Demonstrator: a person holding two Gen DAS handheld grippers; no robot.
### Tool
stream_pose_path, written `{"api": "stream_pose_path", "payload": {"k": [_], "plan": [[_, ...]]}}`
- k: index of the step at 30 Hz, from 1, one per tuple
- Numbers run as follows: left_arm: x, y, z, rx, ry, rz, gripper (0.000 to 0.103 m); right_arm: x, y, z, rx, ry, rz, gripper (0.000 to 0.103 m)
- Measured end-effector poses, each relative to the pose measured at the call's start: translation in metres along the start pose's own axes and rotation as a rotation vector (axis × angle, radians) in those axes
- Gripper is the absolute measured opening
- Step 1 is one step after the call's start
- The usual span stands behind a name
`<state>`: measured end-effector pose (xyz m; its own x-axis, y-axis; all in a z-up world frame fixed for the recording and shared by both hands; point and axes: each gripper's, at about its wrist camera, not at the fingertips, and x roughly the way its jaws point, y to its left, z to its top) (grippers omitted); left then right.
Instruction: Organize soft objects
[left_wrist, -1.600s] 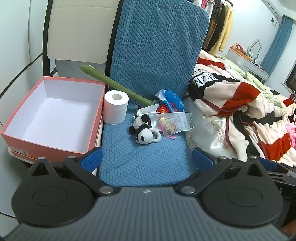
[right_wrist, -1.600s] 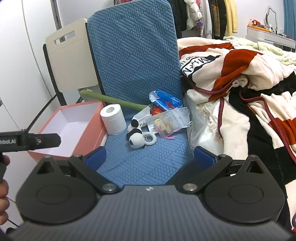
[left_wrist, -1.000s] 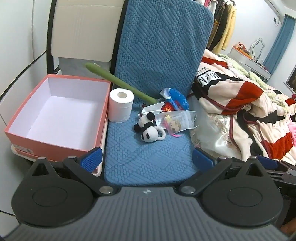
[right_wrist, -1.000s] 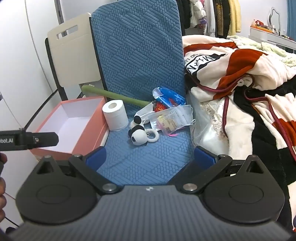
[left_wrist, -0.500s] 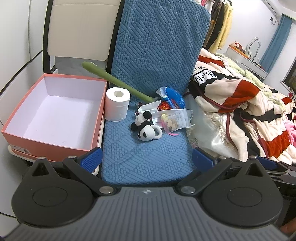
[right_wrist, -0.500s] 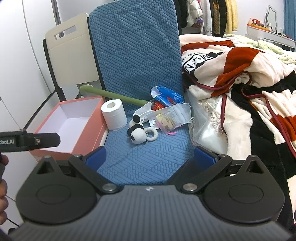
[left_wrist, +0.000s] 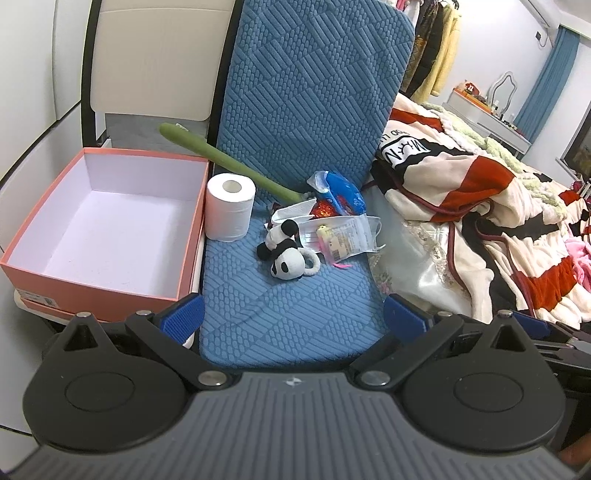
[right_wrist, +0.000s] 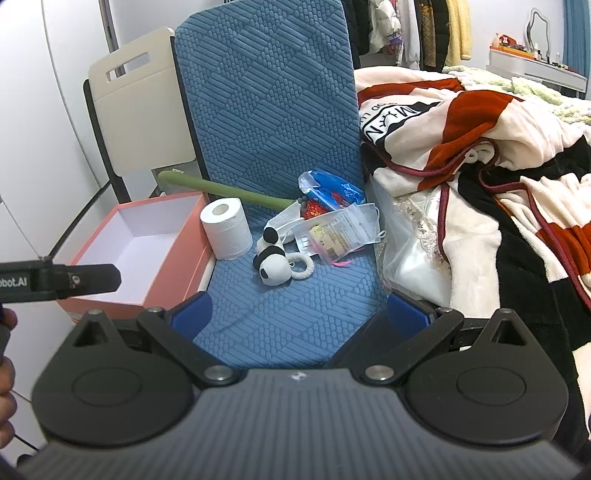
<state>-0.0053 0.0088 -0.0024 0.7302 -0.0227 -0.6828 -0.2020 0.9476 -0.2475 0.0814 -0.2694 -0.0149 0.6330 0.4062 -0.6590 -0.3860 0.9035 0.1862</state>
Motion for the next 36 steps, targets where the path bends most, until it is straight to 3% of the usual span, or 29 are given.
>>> {"api": "stream_pose_path", "payload": {"k": [36], "plan": [[-0.0025, -0.0027, -0.0034, 0.024, -0.002, -0.035, 0.103, -0.0019, -0.0042, -0.0063, 0.013, -0.001, -0.018, 0.103]]}}
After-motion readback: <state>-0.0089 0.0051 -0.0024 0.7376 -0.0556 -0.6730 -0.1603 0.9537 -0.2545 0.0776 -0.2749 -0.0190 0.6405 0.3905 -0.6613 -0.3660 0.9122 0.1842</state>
